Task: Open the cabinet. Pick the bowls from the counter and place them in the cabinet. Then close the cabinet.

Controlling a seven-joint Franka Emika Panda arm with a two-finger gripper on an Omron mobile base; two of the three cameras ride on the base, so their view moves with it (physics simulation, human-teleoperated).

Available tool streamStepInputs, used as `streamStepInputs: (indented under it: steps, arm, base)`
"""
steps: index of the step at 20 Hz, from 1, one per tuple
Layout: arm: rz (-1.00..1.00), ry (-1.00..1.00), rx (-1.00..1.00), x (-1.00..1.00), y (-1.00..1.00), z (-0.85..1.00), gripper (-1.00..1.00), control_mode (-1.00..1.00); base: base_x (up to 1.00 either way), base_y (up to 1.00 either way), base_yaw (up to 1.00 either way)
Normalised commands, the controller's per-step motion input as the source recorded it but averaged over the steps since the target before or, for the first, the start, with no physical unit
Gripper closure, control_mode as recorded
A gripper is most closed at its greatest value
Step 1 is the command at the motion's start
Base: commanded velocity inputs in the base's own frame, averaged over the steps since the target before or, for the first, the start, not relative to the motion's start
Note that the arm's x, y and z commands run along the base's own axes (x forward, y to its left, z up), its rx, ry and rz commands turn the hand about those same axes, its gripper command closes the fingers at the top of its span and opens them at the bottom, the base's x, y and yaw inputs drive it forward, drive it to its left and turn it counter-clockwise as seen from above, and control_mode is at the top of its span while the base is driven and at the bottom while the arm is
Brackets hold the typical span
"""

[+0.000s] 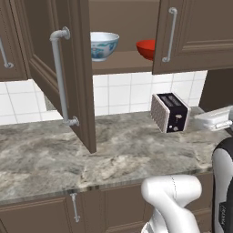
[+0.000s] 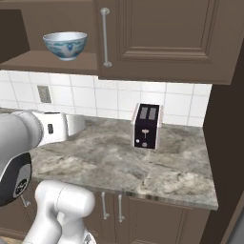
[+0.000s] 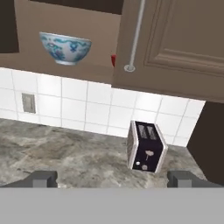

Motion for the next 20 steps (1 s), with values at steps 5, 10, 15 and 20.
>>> streamStepInputs:
  steps: [5, 10, 15, 20]
  arm:
    - [0.0, -0.45, -0.14, -0.37, 0.56, -0.36, -1.0, -1.0]
    - [-0.04, -0.28, -0.02, 0.03, 0.9, -0.9, -1.0, -1.0]
    - [-0.04, -0.12, -0.06, 0.16, 1.0, -0.98, -1.0, -1.0]
    - [-0.12, -0.36, 0.04, -0.19, 0.86, -0.9, -1.0, -1.0]
  base:
    - [0.0, 0.0, 0.0]
    - [0.0, 0.0, 0.0]
    - [0.0, 0.0, 0.0]
    - [0.0, 0.0, 0.0]
